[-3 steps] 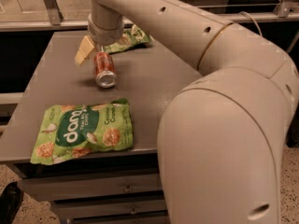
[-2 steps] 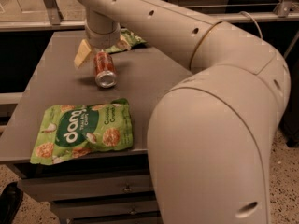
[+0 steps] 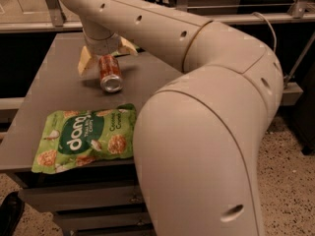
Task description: Place coke can upright
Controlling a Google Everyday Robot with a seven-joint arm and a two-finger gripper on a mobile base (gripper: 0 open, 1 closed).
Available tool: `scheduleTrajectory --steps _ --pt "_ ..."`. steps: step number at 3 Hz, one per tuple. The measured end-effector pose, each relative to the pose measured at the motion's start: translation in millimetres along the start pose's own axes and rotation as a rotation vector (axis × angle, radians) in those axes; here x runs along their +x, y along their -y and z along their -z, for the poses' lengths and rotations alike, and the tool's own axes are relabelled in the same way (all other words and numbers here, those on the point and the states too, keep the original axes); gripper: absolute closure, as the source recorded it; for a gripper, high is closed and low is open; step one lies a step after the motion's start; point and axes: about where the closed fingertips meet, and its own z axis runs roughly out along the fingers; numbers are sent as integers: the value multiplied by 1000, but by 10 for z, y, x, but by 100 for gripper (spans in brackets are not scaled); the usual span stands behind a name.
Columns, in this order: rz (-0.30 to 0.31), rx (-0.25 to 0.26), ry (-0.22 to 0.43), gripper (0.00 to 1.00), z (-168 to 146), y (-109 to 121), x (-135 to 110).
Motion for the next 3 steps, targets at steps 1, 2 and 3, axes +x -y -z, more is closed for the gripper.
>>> scheduleTrajectory --steps 1,2,3 --pt "-7 31 -27 26 -28 -9 10" --pt "-7 38 -30 57 -20 -10 3" --pt "10 25 4 88 32 2 -36"
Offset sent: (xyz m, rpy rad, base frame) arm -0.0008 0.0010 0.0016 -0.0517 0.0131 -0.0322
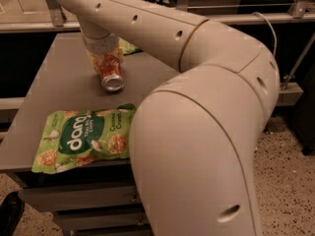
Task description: Place coke can upright
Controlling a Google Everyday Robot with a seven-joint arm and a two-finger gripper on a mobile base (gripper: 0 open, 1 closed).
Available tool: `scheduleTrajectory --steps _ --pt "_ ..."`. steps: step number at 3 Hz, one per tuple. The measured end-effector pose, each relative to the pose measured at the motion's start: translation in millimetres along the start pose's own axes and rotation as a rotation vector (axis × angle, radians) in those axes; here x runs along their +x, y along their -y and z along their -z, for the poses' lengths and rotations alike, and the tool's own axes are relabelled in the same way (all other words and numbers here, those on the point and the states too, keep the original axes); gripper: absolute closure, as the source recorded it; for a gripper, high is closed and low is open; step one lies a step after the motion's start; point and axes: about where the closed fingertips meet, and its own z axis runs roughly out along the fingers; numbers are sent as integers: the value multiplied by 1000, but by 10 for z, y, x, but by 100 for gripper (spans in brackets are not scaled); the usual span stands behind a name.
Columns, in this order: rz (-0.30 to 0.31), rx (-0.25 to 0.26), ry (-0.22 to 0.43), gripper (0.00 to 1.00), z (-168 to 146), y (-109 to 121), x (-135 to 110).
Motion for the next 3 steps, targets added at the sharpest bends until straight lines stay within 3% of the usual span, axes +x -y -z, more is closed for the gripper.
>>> scheduleTrajectory --steps 1,2,3 --pt "114 -109 182 100 186 37 -152" --pt "214 -257 409 100 406 144 -253" --pt "216 -396 590 100 611 233 -325"
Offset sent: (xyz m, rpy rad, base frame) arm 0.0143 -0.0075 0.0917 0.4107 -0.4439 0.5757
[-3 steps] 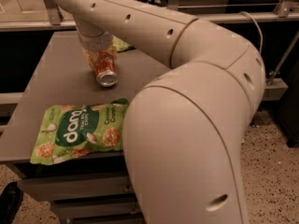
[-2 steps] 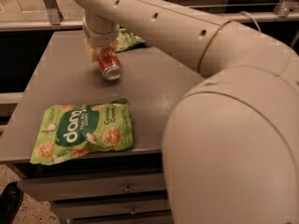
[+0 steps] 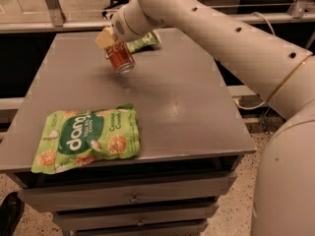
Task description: Place coke can upright
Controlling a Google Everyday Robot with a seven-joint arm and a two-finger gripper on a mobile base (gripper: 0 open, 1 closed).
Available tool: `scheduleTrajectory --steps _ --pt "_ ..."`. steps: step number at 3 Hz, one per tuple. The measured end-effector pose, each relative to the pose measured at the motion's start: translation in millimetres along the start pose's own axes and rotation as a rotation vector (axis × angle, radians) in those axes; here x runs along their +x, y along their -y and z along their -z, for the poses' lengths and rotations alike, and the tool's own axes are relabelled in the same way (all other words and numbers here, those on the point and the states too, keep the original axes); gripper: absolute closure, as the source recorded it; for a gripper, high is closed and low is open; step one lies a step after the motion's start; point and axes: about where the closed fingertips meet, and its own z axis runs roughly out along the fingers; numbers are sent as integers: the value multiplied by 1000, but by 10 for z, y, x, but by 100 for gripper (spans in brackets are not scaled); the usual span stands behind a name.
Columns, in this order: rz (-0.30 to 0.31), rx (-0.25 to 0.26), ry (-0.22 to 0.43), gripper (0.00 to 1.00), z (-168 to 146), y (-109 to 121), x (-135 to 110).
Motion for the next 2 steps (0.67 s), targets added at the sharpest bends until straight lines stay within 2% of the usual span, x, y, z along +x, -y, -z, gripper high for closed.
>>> scheduleTrajectory --steps 2 --pt "8 -206 281 100 453 152 -120"
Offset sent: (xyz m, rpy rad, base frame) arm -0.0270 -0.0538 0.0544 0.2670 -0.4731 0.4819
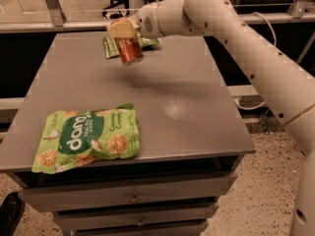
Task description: Place coke can upright
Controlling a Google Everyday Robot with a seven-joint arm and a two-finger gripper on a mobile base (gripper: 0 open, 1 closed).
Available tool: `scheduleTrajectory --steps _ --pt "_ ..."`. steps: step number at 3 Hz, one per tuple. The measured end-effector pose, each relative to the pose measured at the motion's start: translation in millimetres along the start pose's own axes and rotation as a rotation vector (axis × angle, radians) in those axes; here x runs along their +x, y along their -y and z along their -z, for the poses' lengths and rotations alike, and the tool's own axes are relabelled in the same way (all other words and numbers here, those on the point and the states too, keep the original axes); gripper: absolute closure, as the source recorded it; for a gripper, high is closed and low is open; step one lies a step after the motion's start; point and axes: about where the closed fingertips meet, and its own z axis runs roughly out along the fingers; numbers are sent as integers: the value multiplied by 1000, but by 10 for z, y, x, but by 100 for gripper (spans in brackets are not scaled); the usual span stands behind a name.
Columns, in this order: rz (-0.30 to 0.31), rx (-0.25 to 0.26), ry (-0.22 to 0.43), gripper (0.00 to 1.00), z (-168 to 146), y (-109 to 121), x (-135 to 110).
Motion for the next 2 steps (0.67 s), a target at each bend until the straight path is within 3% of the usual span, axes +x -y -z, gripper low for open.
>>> scheduleTrajectory --steps 1,2 --pt "83 -42 33 100 -59 -167 -99" --pt "76 -35 24 100 -62 -140 -74"
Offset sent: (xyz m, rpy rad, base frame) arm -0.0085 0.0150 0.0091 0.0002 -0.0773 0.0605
